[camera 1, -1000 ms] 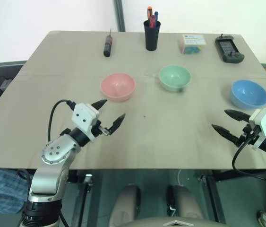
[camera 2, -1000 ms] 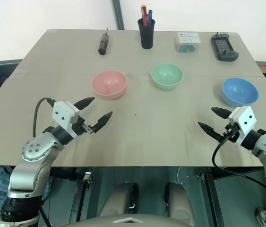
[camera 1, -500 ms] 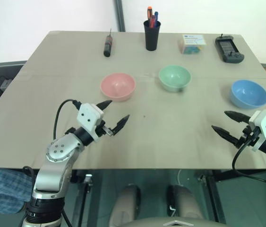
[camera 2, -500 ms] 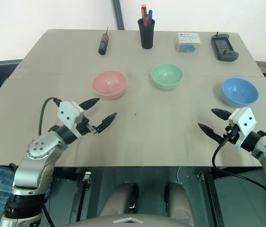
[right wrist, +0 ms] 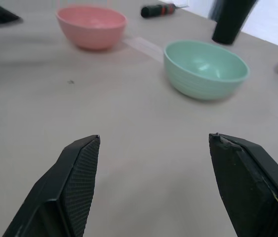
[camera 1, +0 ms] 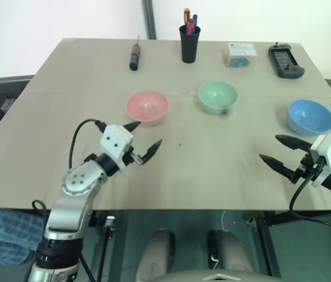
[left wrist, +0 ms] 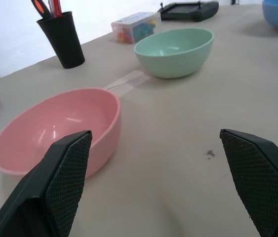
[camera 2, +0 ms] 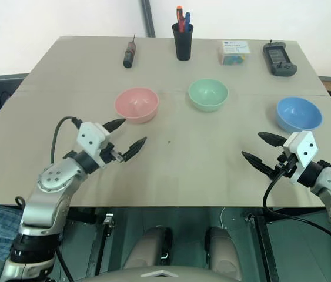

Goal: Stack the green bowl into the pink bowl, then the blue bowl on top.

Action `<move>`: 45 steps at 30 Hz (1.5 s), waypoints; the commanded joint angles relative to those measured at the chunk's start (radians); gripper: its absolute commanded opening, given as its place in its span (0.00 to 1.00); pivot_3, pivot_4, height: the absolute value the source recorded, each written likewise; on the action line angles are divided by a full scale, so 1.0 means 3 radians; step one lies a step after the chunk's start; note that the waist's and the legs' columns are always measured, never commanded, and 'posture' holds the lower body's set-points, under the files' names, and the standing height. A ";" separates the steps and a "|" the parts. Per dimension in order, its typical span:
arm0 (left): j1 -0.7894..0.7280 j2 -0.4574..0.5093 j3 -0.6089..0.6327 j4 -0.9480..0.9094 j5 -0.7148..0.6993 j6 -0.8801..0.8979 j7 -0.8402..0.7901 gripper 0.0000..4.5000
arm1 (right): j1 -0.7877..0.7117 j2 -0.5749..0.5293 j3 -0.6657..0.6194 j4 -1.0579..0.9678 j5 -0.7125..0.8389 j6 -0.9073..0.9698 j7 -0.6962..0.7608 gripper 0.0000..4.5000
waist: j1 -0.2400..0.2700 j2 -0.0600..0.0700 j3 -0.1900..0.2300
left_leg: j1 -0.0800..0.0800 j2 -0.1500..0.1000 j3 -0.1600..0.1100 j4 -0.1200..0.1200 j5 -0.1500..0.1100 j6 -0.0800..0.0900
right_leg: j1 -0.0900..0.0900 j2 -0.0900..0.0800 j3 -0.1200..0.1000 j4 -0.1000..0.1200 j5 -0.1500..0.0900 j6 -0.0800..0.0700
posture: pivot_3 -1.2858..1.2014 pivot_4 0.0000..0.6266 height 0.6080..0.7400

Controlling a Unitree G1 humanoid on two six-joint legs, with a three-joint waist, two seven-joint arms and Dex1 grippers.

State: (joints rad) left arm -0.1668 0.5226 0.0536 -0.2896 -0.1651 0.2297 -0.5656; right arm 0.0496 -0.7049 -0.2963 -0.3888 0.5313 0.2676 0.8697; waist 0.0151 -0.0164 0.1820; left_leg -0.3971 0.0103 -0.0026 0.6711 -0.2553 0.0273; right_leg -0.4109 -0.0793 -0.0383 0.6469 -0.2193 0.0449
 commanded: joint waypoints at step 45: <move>-0.1818 0.0318 -0.1123 0.1842 0.0846 -0.1410 -0.1596 0.00 | -0.0091 -0.0151 -0.0112 -0.0674 0.0579 0.0392 -0.0161 0.82 | -0.0004 -0.0003 0.0000 | -0.0007 -0.0001 0.0002 0.0001 0.0000 0.0000 | -0.0001 -0.0001 -0.0004 -0.0002 0.0000 0.0001 | 0.52 0.24 1.00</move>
State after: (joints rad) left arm -0.7172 0.6111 -0.2601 0.3673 0.1339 -0.1432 -0.9711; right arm 0.0318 -0.7395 -0.2974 -0.5752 0.6925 0.3922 0.8184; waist 0.0140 -0.0173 0.1821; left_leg -0.3991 0.0100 -0.0019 0.6715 -0.2553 0.0273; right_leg -0.4113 -0.0798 -0.0390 0.6463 -0.2193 0.0451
